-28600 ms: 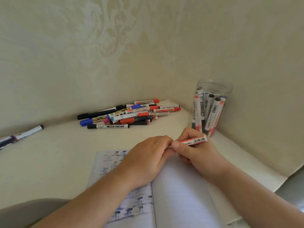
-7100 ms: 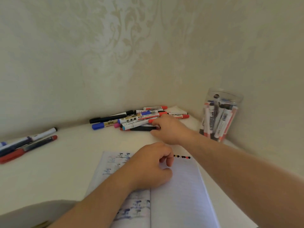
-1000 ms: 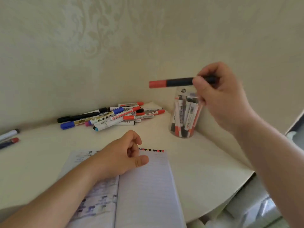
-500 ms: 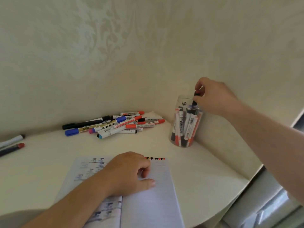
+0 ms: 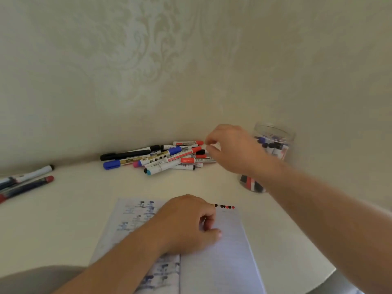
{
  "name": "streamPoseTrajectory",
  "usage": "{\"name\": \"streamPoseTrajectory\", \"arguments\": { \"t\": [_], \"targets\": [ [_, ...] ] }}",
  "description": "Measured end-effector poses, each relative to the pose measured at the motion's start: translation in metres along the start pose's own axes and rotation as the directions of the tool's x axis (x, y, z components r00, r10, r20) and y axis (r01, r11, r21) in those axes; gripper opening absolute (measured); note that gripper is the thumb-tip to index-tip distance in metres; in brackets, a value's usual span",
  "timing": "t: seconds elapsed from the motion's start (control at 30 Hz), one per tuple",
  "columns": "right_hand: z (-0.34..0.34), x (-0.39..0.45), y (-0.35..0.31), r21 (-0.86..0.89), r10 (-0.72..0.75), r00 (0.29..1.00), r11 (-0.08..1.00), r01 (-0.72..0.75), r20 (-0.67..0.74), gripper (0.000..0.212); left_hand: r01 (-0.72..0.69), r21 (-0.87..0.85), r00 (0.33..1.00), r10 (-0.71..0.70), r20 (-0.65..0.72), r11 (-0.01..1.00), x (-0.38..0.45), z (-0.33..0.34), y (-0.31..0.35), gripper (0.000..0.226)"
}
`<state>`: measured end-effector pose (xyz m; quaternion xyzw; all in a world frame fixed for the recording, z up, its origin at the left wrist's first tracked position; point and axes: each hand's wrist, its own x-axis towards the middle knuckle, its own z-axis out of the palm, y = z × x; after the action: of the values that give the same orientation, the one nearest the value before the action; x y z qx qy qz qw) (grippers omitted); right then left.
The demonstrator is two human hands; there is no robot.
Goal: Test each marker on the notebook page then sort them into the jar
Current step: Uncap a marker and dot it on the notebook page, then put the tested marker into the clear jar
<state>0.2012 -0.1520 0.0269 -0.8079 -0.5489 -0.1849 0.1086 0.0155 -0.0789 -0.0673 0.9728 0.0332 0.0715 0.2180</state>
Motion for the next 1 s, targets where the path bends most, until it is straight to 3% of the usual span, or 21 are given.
{"name": "streamPoseTrajectory", "arguments": {
  "t": [0.1, 0.23, 0.3, 0.43, 0.6, 0.7, 0.83, 1.0],
  "targets": [
    [0.058, 0.013, -0.012, 0.007, 0.068, 0.981, 0.997, -0.071, 0.179, 0.024, -0.028, 0.014, 0.999, 0.028, -0.015, 1.0, 0.001, 0.0, -0.001, 0.034],
    [0.099, 0.02, -0.005, 0.037, 0.165, 0.96, 0.983, -0.178, 0.227, 0.035, -0.043, 0.004, 0.999, 0.044, -0.031, 0.999, 0.003, 0.001, -0.005, 0.036],
    [0.106, 0.02, -0.002, 0.032, 0.17, 0.969, 0.983, -0.179, 0.181, 0.037, -0.045, -0.009, 0.998, 0.045, -0.042, 0.999, 0.003, 0.002, -0.007, 0.035],
    [0.096, 0.014, -0.002, -0.06, 0.0, 1.0, 0.998, -0.001, -0.003, 0.03, -0.032, -0.033, 0.999, 0.03, -0.045, 0.999, 0.003, 0.001, -0.008, 0.031],
    [0.06, -0.031, -0.007, 0.244, -0.082, 0.996, 0.966, 0.09, -0.042, 0.018, 0.009, -0.084, 0.999, -0.014, -0.048, 0.996, 0.003, -0.001, -0.007, 0.025],
    [0.039, -0.07, -0.007, 0.361, -0.064, 0.996, 0.932, 0.039, 0.057, 0.027, 0.049, -0.27, 0.992, -0.077, -0.095, 0.961, 0.004, -0.002, -0.011, 0.028],
    [0.036, -0.111, -0.009, 0.156, -0.086, 0.978, 0.986, 0.056, 0.19, 0.052, 0.067, -0.507, 0.987, -0.131, -0.09, 0.859, 0.003, -0.003, -0.015, 0.027],
    [0.052, -0.124, -0.022, 0.044, -0.089, 0.967, 0.996, 0.08, 0.237, 0.088, 0.031, -0.289, 0.987, -0.076, -0.145, 0.957, 0.005, 0.002, -0.015, 0.035]
  ]
}}
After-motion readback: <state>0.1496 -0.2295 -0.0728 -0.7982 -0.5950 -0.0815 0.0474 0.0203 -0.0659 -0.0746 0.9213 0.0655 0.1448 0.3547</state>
